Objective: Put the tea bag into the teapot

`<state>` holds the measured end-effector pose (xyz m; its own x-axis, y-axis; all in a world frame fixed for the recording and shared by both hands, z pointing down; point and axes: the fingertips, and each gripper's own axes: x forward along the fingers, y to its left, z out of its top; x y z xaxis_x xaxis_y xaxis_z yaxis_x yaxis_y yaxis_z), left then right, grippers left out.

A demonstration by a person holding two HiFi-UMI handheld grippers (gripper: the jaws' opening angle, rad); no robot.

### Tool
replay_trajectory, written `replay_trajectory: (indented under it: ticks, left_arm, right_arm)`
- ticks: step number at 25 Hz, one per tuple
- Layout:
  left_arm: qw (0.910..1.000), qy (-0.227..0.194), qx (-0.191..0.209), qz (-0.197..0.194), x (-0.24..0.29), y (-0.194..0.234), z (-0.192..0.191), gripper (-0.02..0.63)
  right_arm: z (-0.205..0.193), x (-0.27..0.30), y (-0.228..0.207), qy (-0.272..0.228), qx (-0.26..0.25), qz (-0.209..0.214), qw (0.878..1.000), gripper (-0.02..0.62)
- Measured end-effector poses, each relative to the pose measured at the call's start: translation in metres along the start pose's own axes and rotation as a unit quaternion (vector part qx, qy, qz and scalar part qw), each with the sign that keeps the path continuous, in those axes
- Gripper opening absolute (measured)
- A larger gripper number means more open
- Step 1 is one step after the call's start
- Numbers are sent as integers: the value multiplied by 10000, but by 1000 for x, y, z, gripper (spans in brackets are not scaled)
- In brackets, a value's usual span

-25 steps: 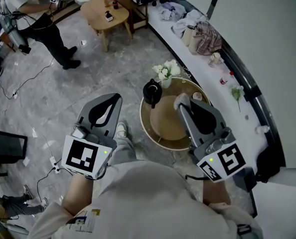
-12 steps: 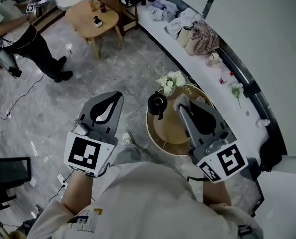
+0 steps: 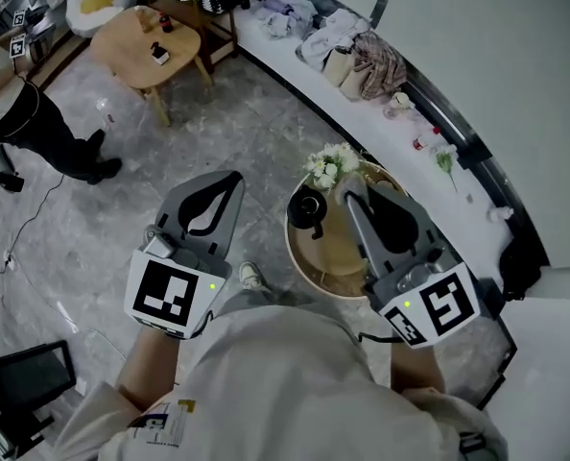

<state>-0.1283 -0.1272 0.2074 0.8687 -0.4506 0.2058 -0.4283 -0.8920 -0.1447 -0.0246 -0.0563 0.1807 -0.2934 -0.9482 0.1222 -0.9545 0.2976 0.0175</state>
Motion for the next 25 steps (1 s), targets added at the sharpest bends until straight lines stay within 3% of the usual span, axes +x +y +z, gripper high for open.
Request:
replay_trajectory:
  ticks: [13,25]
  left_arm:
    - [9987,-28,90,-505,16,38,-12,8]
    - [9991,-76,51,-414,22,18,6,8]
  right_arm:
    - [2,41,-5,4,66,-517,9986,45]
    - [11,19,-23,-108,60,-492,9987,46]
